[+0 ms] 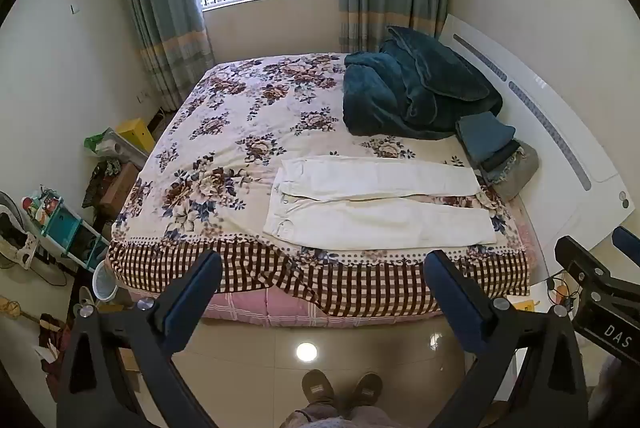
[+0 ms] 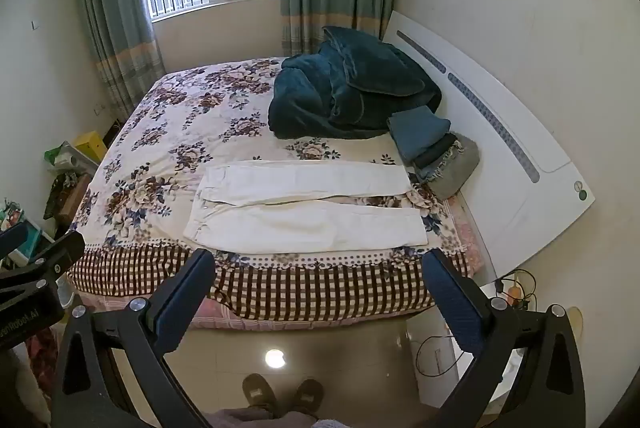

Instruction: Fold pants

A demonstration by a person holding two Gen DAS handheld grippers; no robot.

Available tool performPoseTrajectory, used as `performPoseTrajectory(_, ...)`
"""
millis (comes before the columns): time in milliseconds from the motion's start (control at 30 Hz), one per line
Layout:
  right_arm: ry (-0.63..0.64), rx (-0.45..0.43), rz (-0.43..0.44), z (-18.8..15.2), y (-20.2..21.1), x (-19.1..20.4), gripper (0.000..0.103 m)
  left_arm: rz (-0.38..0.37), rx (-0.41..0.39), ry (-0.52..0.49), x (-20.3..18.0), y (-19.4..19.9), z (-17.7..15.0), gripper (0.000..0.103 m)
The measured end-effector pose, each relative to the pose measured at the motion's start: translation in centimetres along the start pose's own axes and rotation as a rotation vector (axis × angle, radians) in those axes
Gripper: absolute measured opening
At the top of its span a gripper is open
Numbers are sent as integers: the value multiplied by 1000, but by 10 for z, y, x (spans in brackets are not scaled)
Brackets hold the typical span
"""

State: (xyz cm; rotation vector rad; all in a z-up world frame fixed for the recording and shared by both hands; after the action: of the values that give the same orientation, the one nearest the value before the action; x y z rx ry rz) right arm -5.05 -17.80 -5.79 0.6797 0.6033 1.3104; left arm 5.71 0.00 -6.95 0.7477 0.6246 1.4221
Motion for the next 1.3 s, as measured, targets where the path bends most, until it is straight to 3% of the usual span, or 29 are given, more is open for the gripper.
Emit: performPoseTrajectory(1300,37,-42,42,19,22,6,103,-10,-44,41,-7,12,13,103)
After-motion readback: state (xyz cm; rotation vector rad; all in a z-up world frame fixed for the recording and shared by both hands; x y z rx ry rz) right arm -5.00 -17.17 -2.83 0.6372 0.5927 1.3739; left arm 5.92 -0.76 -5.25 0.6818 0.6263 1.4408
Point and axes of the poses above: each gripper's, at about its wrist camera, not at the fingertips, and y roughly against the way its jaws point, x to its left, z to its top, the point moved 9 cm from there along -y, roughly the way its jaws point, and after that the axes turned 2 degrees about -y, right-handed, at the moved point
